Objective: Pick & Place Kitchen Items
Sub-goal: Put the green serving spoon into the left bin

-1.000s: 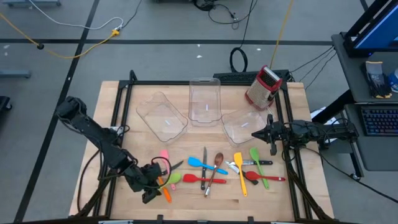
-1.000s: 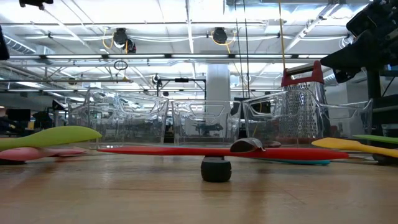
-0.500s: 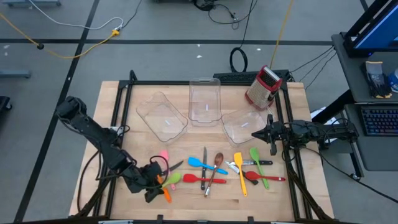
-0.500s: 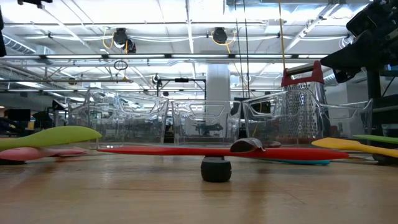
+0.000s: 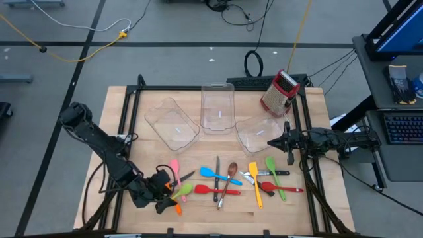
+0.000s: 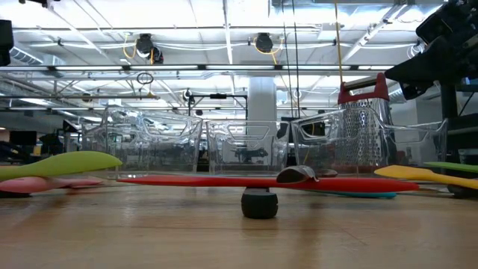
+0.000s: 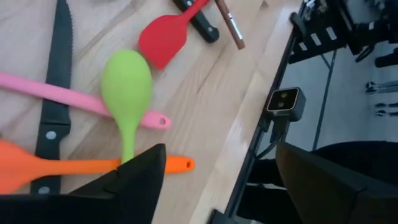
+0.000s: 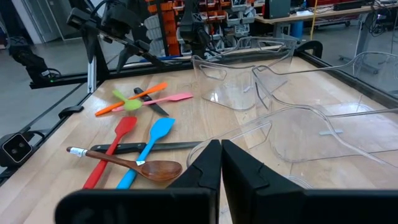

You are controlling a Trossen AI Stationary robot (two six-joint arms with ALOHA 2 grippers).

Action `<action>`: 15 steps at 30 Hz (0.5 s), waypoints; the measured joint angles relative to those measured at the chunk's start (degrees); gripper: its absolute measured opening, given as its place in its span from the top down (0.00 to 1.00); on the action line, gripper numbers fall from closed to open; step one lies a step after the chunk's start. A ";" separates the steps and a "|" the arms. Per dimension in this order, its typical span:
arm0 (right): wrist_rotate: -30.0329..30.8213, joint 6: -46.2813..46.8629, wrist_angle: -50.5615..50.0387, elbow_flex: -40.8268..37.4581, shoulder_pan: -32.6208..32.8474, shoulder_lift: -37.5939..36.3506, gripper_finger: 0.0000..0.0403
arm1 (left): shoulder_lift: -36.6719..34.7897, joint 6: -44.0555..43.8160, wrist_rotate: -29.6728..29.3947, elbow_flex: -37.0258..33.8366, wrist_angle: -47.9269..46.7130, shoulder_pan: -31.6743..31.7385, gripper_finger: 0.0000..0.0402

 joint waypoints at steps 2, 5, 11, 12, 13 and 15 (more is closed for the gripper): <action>0.00 0.00 0.00 -0.01 -0.01 -0.01 0.98 | 0.00 -2.23 0.39 0.00 -0.60 0.58 0.19; 0.00 0.00 0.00 0.01 0.00 0.00 0.98 | 0.00 -6.93 0.43 0.00 -2.83 1.11 0.17; 0.06 0.00 0.00 -0.01 0.00 0.00 0.98 | 0.00 -7.21 0.53 -0.02 -1.68 0.76 0.19; 0.18 0.00 0.00 -0.01 0.00 0.00 0.98 | 0.00 -6.45 0.43 -0.02 -0.79 0.59 0.19; 0.20 -0.02 0.00 -0.01 0.00 0.00 0.98 | 0.01 -5.52 0.26 -0.02 0.08 0.36 0.19; 0.20 -1.12 0.00 0.00 -0.02 0.00 0.98 | 0.76 -4.17 0.31 -0.02 2.27 0.06 0.19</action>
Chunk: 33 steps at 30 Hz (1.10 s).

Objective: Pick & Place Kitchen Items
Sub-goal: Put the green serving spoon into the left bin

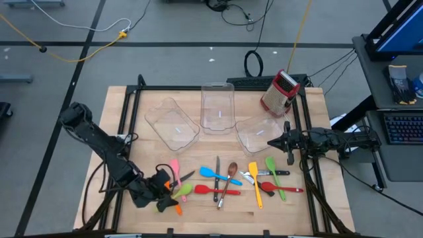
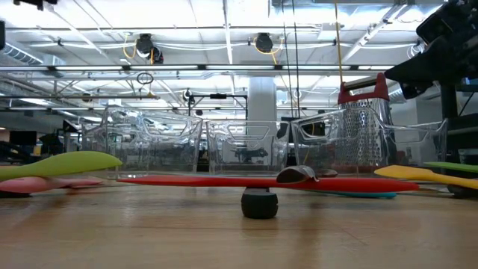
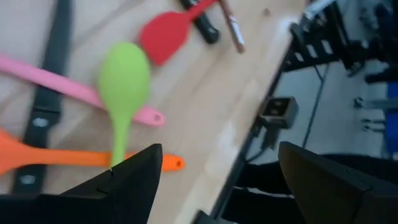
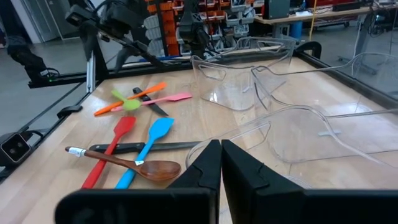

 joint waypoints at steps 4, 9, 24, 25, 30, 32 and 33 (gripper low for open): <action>0.00 -2.92 0.00 -0.01 0.02 -0.02 0.98 | 2.87 -0.52 3.82 0.00 3.56 -0.47 0.18; 0.00 -3.36 -0.02 -0.01 0.00 0.00 0.98 | 6.07 -9.15 11.58 -0.02 2.89 -1.61 0.19; 0.00 -3.36 -0.01 -0.01 0.02 0.00 0.98 | 6.46 -14.50 4.62 9.82 -30.86 -2.05 0.21; 0.00 -3.36 -0.02 0.00 0.01 0.00 0.98 | 6.46 -12.96 3.45 10.73 -31.09 -1.76 0.21; 0.00 -3.36 -0.01 0.01 0.00 0.00 0.98 | 9.55 -6.57 0.75 14.44 -31.54 -0.11 0.19; 0.00 -3.36 -0.02 -0.01 0.01 0.00 0.98 | 11.87 -5.20 1.42 15.71 -31.77 0.12 0.19; 0.00 -3.36 -0.02 -0.01 0.01 0.00 0.98 | 13.10 -5.01 2.58 16.05 -31.75 0.33 0.19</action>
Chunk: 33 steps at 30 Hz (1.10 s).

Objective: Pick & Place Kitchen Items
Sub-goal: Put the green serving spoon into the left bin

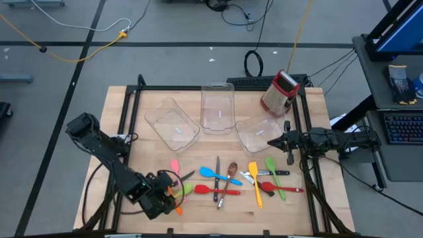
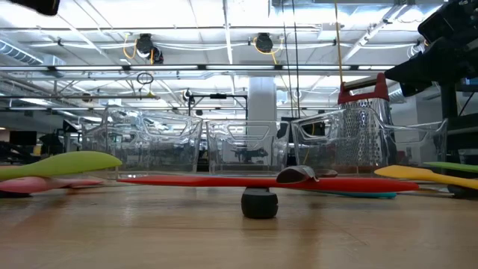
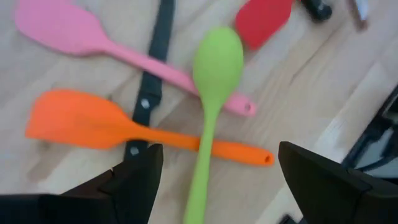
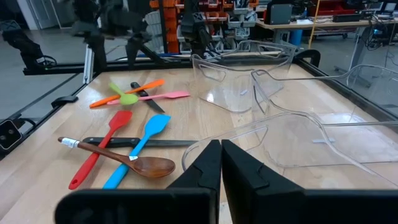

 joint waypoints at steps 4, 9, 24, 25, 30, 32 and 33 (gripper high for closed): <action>0.00 0.00 -0.02 0.01 0.02 0.00 0.98 | 4.03 0.11 3.96 0.58 -0.05 0.02 0.20; 0.00 0.00 -0.07 0.00 -0.01 0.00 0.98 | 6.70 -0.37 4.95 0.58 -0.26 -0.97 0.20; 0.00 -1.68 -0.28 0.01 -0.01 0.00 0.98 | 7.08 -1.57 5.19 0.58 0.47 -3.32 0.20; 0.00 -1.68 -0.28 0.02 -0.01 0.00 0.98 | 7.08 -1.57 5.17 0.58 0.70 -3.43 0.20; 0.00 -1.68 -0.26 0.02 0.00 0.00 0.98 | 7.06 -1.48 5.13 0.58 4.12 -3.55 0.19; 0.00 -1.68 -0.26 0.01 0.01 0.00 0.98 | 7.06 -1.29 5.14 0.58 4.59 -3.56 0.20; 0.00 -1.68 -0.24 0.00 0.02 0.00 0.98 | 7.04 -1.36 5.17 0.58 4.55 -3.54 0.20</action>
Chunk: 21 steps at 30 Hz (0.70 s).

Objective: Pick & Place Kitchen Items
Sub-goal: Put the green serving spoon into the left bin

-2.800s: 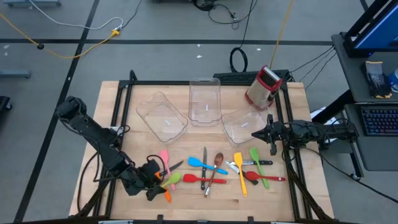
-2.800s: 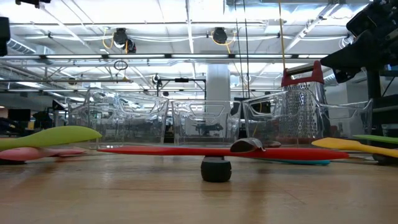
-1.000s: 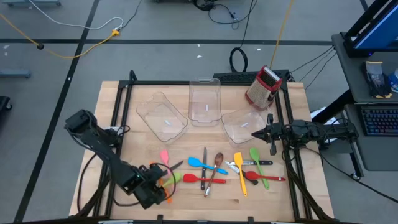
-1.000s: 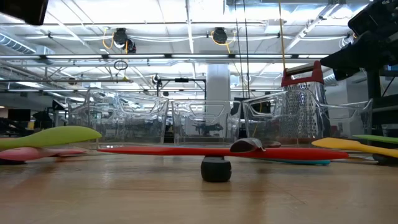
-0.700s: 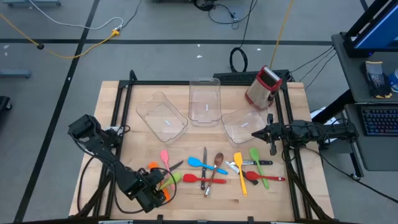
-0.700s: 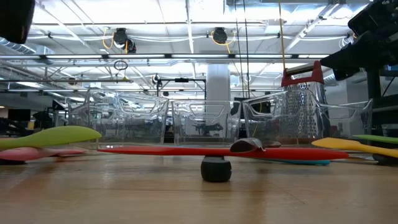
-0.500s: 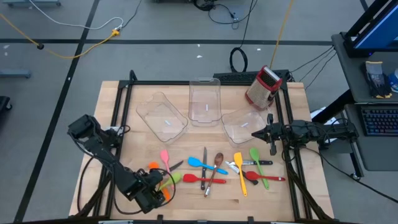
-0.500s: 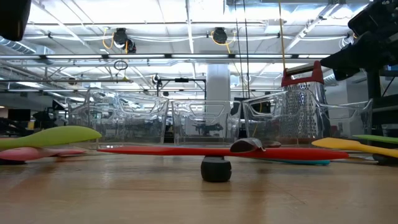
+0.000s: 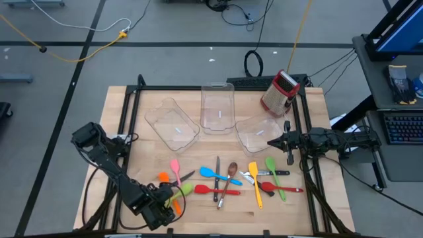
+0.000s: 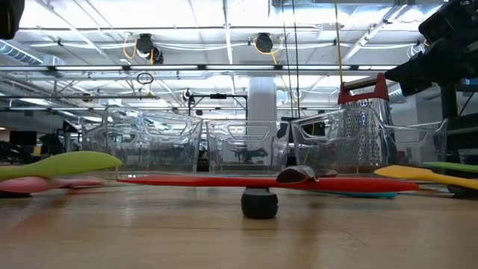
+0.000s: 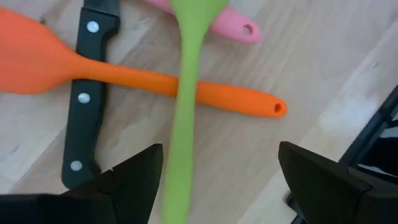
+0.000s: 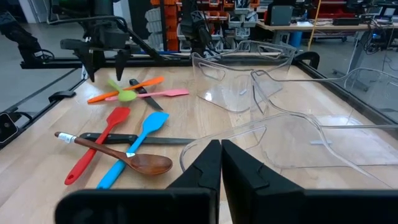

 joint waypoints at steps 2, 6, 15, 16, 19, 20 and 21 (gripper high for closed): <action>0.00 0.00 -0.02 0.02 0.00 0.00 0.98 | 0.00 -0.34 0.02 0.00 -0.04 0.00 0.21; 0.00 0.00 -0.09 0.00 -0.01 0.00 0.98 | -0.02 -0.51 -0.02 0.00 -0.07 0.04 0.23; 0.00 0.00 -0.09 0.00 -0.02 0.00 0.98 | -0.02 -1.58 -0.02 0.00 -1.13 0.04 0.22; 0.00 -0.01 -0.09 0.01 -0.01 0.00 0.98 | -0.02 -1.56 -0.02 0.00 -1.13 0.07 0.22; 0.00 -0.02 -0.09 0.02 -0.01 0.00 0.98 | -0.02 -1.58 -0.02 0.00 -1.13 0.07 0.22; 0.00 0.00 -0.09 0.00 -0.01 0.00 0.98 | -0.02 -1.77 -0.02 0.00 -1.18 0.07 0.22; 0.00 0.00 -0.09 0.01 -0.01 0.00 0.98 | -0.02 -2.06 -0.03 0.00 -1.28 0.07 0.22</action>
